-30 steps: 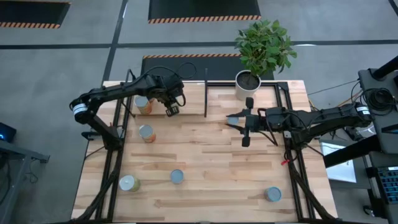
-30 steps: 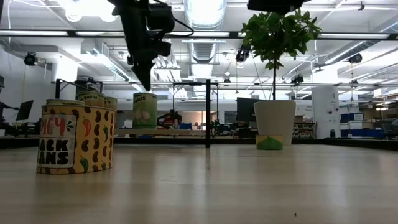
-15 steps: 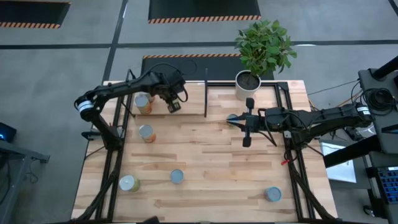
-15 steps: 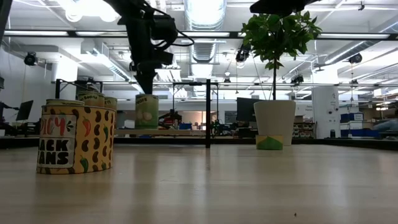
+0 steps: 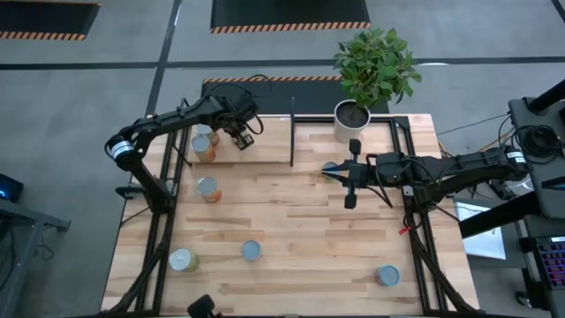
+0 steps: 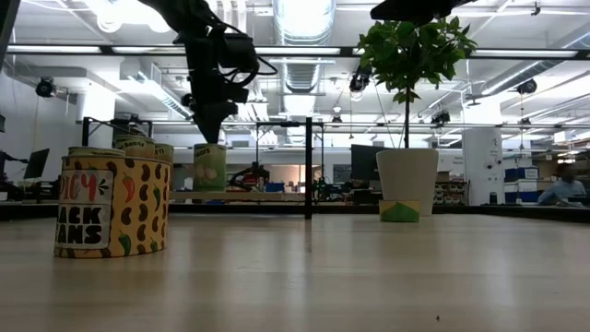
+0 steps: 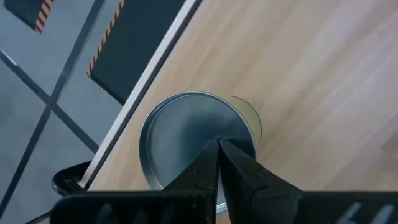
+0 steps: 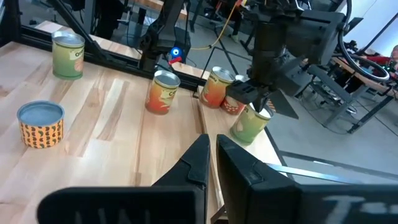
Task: Pick and place cans onto a shelf
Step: Put the green pears can on the shelf
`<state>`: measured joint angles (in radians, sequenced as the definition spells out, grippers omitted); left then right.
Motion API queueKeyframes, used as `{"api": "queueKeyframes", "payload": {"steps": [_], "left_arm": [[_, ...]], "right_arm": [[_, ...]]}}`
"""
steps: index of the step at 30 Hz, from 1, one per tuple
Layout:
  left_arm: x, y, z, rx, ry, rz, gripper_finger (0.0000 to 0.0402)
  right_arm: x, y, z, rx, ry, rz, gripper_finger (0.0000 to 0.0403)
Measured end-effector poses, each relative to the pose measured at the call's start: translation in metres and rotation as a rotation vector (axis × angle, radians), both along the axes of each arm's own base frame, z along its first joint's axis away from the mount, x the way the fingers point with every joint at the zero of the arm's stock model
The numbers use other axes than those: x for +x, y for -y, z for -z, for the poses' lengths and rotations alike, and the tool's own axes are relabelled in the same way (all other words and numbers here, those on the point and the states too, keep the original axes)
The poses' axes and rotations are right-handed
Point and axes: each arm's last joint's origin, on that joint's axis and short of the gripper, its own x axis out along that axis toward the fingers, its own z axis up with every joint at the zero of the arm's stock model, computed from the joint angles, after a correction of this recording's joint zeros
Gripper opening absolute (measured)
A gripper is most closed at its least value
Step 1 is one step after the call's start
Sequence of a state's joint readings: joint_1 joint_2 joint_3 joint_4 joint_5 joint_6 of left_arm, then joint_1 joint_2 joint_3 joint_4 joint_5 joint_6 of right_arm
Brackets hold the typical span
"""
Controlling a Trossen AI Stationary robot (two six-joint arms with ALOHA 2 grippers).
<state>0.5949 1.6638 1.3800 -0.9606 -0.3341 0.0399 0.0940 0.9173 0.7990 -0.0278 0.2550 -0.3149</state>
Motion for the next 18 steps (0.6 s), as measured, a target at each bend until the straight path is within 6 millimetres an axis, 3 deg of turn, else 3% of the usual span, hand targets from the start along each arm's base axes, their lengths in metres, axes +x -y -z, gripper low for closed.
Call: {"api": "queueKeyframes", "payload": {"steps": [18], "left_arm": [[-0.018,-0.026,0.000,0.051,-0.010,-0.108,0.0000]], "right_arm": [[0.000,0.000,0.002,-0.003,-0.016,0.009,0.0018]]}}
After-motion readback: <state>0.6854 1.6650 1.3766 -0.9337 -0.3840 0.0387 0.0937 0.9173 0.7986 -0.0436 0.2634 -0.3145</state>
